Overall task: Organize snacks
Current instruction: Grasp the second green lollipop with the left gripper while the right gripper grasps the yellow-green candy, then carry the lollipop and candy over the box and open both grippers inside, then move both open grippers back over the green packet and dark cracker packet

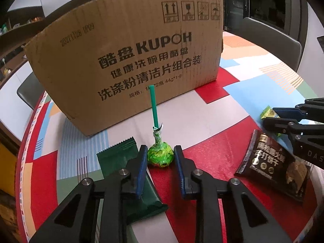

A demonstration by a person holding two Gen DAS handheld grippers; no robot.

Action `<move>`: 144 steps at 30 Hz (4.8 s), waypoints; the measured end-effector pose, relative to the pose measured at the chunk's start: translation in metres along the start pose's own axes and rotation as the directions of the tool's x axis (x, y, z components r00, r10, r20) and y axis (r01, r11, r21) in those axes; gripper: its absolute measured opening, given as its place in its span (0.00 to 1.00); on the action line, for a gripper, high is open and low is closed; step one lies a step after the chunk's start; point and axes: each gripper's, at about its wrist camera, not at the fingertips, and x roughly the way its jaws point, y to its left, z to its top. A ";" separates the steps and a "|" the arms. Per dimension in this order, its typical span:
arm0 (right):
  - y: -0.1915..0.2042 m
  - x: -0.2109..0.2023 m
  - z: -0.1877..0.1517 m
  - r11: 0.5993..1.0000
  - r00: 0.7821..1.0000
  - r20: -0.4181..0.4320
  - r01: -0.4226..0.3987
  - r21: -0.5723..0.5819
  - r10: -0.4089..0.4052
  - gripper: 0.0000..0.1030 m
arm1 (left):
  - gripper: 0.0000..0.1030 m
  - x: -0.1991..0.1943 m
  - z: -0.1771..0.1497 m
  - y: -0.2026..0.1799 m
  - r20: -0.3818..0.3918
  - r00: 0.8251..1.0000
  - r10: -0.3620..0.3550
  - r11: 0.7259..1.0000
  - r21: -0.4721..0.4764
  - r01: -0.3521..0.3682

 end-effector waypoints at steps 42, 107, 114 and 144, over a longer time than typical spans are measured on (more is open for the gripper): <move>0.014 -0.127 0.043 0.991 0.926 0.358 -0.098 -0.089 0.123 0.22 | 0.26 -0.167 0.035 0.003 0.352 0.930 0.109 0.994 -0.051 -0.097; 0.037 -0.119 0.135 0.979 0.916 0.363 -0.118 -0.168 0.173 0.57 | 0.62 -0.151 0.092 0.060 0.250 0.960 0.127 0.982 -0.171 -0.085; 0.034 -0.122 0.092 0.974 0.931 0.316 -0.131 -0.183 0.185 0.57 | 0.64 -0.155 0.057 0.033 0.205 0.973 0.108 0.987 -0.139 -0.080; 0.043 -0.031 -0.019 0.958 0.984 -0.112 -0.162 -0.238 0.139 0.57 | 0.68 -0.081 -0.043 0.000 -0.139 0.990 -0.007 0.989 -0.150 -0.014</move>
